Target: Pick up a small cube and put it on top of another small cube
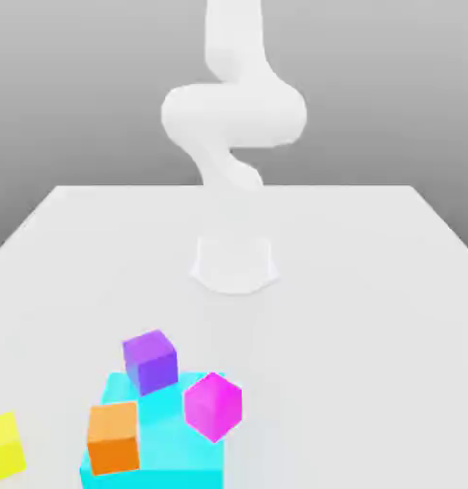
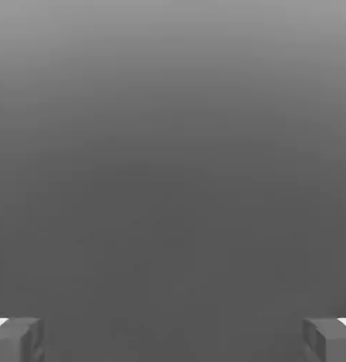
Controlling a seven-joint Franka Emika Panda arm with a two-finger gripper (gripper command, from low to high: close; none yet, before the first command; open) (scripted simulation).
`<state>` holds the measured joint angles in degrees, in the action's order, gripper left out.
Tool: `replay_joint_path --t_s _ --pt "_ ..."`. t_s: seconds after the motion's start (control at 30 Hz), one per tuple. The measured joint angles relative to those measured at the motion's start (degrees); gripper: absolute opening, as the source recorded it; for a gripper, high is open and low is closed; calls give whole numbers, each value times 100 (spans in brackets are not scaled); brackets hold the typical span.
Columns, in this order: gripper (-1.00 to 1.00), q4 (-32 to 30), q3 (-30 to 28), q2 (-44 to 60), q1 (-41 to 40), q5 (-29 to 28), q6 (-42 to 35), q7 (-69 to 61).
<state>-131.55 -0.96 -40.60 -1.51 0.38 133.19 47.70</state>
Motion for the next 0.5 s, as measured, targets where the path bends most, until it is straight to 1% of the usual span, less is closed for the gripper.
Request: replay_joint_path --t_s 0.5 --pt "0 137 -704 3147 -820 311 851 1059"
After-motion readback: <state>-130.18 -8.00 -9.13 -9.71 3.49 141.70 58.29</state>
